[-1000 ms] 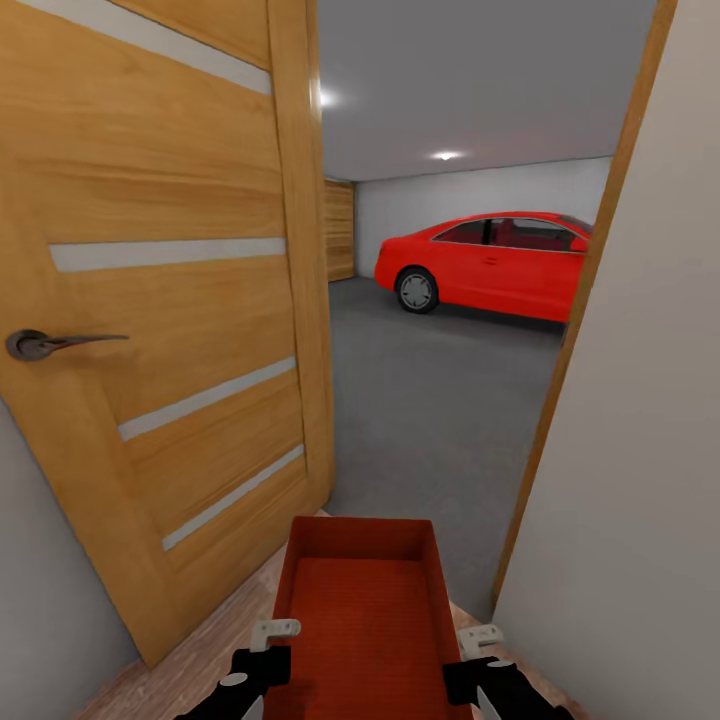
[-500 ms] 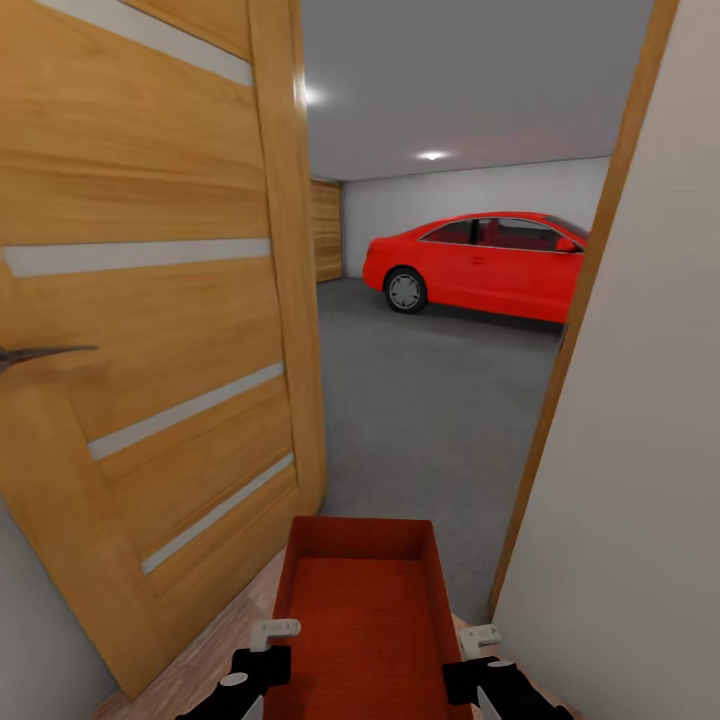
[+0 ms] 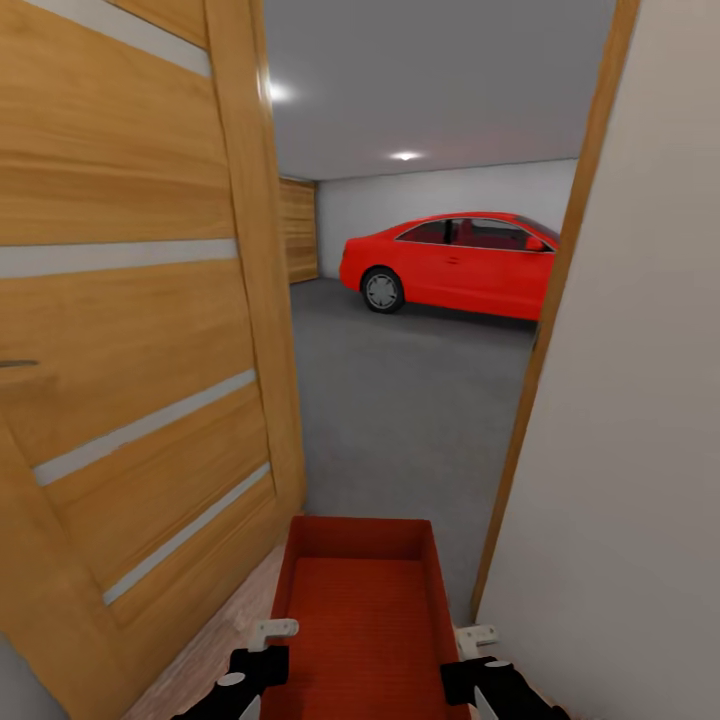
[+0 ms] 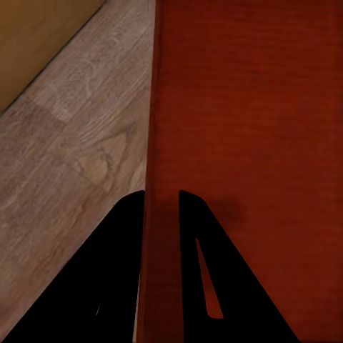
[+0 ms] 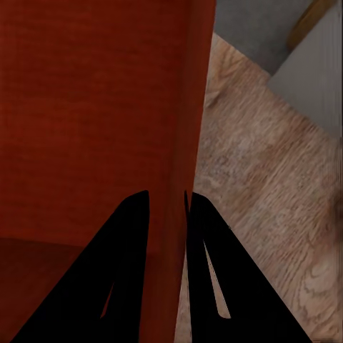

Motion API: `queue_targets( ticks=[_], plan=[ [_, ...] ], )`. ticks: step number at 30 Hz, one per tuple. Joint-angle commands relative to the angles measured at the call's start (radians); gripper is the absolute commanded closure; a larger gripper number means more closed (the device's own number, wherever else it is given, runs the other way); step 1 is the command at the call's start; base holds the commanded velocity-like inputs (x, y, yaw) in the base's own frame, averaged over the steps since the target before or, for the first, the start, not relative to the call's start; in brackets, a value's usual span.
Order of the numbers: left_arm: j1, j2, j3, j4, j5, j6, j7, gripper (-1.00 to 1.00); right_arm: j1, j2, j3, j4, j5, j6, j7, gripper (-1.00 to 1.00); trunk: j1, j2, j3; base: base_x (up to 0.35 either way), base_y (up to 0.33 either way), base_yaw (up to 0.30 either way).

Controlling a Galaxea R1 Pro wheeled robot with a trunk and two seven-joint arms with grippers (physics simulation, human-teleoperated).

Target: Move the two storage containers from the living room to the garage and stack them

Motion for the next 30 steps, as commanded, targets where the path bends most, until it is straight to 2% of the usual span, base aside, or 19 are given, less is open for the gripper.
queue_targets(
  ticks=[1,6,30],
  plan=[
    [-0.001,0.024,-0.03,-0.002,0.003,-0.003,-0.036,1.0,0.0,-0.013,0.024,0.001,-0.019,0.006,0.069,1.0,0.0,0.0,-0.001,0.078,0.0,-0.273],
    [-0.001,0.024,-0.03,-0.001,0.003,-0.003,-0.036,1.0,0.0,-0.013,0.024,0.001,-0.019,0.006,0.069,1.0,0.0,0.0,-0.001,0.076,0.014,-0.212],
    [0.0,0.024,-0.03,-0.002,0.005,-0.003,-0.036,1.0,0.0,-0.013,0.024,0.001,-0.019,0.006,0.069,1.0,0.0,0.0,-0.001,0.008,0.059,-0.076]
  ],
)
